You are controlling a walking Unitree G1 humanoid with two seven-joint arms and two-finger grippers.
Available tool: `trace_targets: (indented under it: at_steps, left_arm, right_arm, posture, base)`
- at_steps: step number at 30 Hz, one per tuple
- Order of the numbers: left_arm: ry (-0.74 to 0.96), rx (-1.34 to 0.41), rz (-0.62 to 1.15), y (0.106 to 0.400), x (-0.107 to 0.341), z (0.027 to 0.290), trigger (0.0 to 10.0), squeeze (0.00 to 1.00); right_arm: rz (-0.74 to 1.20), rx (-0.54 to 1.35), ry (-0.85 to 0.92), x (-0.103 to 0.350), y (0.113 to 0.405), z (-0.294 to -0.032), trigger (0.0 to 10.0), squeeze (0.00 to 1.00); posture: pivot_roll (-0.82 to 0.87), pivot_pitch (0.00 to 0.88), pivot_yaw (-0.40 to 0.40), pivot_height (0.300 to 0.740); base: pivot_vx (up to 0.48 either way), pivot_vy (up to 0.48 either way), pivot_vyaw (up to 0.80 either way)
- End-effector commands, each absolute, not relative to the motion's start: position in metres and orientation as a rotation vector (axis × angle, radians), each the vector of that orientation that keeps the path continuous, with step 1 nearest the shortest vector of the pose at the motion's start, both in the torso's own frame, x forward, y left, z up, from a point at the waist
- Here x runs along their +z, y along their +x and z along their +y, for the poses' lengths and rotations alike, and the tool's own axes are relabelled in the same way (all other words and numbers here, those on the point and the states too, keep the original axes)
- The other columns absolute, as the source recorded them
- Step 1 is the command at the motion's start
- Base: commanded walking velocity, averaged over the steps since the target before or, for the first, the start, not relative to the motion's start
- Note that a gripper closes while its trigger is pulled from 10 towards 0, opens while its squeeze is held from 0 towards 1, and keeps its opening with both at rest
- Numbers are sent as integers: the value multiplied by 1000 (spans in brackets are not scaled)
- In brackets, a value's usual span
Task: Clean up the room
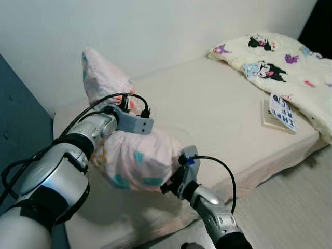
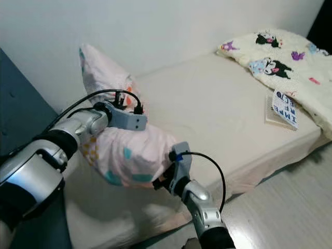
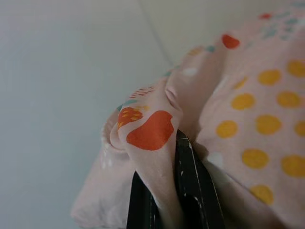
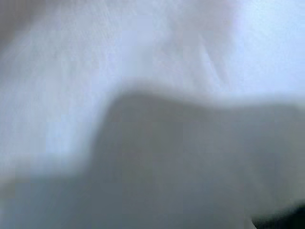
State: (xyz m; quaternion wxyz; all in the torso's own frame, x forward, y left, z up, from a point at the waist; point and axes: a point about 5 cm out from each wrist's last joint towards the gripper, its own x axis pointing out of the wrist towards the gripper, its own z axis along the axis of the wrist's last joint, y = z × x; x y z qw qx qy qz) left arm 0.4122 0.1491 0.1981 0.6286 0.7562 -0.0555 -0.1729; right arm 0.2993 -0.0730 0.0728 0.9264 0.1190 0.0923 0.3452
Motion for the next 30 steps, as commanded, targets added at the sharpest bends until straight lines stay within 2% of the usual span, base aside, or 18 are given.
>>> trace_targets:
  at_steps: [1,6,8,11,16,28,30]
  left_arm:
    - [1768,-399,-5,408,184,173,10000,0]
    - [1799,-367,84,403,173,196,10000,0]
    - [1799,-367,84,403,173,196,10000,0]
    - [1866,-281,126,400,172,220,10000,0]
    - [1896,-208,96,400,180,228,10000,0]
    - [1957,-137,-49,407,203,219,10000,0]
    - [1971,-126,-88,409,208,214,10000,0]
  right_arm:
    - [162,717,247,80,298,-71,10000,0]
    - [165,715,250,80,294,-73,10000,0]
    - [165,715,250,80,294,-73,10000,0]
    - [165,706,258,83,287,-74,10000,0]
    - [152,674,261,86,284,-80,10000,0]
    - [98,506,265,101,287,-110,10000,0]
    - [67,414,272,107,291,-124,10000,0]
  posture:
    - [-222,269,72,740]
    - [-223,281,69,740]
    - [-223,281,69,740]
    - [-230,298,68,740]
    - [-234,325,70,740]
    - [-261,371,59,740]
    - [-270,380,49,740]
  base:
    - [0,0,0]
    - [0,0,0]
    - [0,0,0]
    - [0,0,0]
    - [0,0,0]
    - [0,0,0]
    - [0,0,0]
